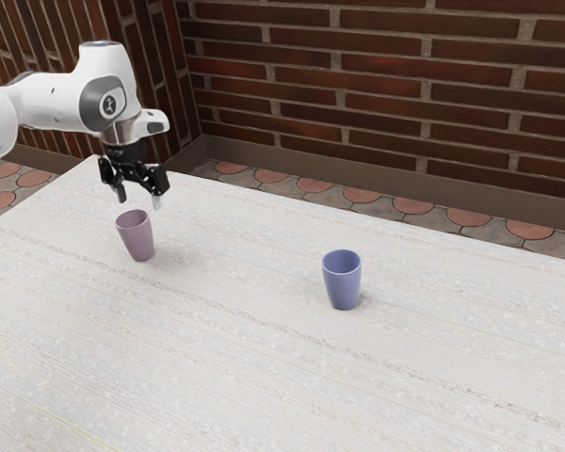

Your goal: Place the left cup onto the right cup

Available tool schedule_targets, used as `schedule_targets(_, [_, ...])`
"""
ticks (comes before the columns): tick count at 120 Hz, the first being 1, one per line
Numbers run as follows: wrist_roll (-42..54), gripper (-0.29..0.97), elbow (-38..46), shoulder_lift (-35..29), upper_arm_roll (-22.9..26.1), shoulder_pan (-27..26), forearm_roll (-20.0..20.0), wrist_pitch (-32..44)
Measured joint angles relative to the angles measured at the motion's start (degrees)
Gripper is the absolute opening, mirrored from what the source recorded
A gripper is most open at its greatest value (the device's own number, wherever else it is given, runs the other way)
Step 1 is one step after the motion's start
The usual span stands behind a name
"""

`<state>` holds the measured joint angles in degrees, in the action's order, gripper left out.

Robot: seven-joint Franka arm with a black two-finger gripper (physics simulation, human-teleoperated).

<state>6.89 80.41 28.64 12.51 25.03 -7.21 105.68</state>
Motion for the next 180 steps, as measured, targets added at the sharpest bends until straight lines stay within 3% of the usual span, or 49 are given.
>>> schedule_targets(180, [8.14,0.65,-6.85,11.15,1.55,3.27,0.04,2.76])
